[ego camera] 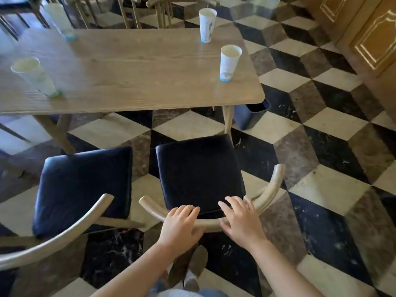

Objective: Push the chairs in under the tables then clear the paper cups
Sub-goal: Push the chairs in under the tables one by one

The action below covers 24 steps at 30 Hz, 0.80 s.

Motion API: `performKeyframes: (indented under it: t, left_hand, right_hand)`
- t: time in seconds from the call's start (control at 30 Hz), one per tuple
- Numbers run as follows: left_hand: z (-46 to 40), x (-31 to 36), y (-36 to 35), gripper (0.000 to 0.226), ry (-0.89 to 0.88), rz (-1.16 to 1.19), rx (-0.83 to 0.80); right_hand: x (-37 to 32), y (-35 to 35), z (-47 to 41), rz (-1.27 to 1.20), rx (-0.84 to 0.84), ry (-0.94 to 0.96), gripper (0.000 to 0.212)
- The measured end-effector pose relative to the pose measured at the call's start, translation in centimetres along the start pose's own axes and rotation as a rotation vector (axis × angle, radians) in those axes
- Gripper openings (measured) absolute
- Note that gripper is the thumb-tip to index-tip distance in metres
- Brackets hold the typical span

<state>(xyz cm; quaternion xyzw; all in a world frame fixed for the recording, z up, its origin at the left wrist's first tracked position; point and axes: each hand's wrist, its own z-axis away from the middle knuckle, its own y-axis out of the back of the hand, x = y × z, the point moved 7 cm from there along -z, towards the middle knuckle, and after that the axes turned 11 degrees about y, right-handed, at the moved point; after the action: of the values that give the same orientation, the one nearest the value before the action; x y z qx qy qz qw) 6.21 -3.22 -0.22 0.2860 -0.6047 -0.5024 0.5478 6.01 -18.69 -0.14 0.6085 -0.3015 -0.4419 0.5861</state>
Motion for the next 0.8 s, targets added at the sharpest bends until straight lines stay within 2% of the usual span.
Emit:
performKeyframes:
  t: [0.2,0.37,0.5,0.63,0.8]
  left_hand:
    - [1.2,1.6,-3.1,0.051,-0.084,-0.082,-0.151]
    - [0.5,1.3,-2.9,0.036,-0.122,-0.126,-0.124]
    - [0.1,0.5,-2.6,0.029,-0.048,-0.095,-0.131]
    - [0.2,0.1,-2.1,0.025,0.032,0.016,-0.105]
    - [-0.3,-0.7,-2.7,0.024,0.058,0.061,-0.111]
  right_hand:
    - [1.0,-2.2,3.5,-0.013,-0.109,0.120,0.046]
    - [1.5,-2.0,3.5,0.005,-0.080,0.167,0.053]
    - [2.0,-1.1,2.3,0.028,-0.096,0.189,0.046]
    - [2.5,-1.3,1.2,0.073,-0.282,0.255,0.025]
    - [3.1,-1.8,0.5,0.106,-0.368,0.328,0.024]
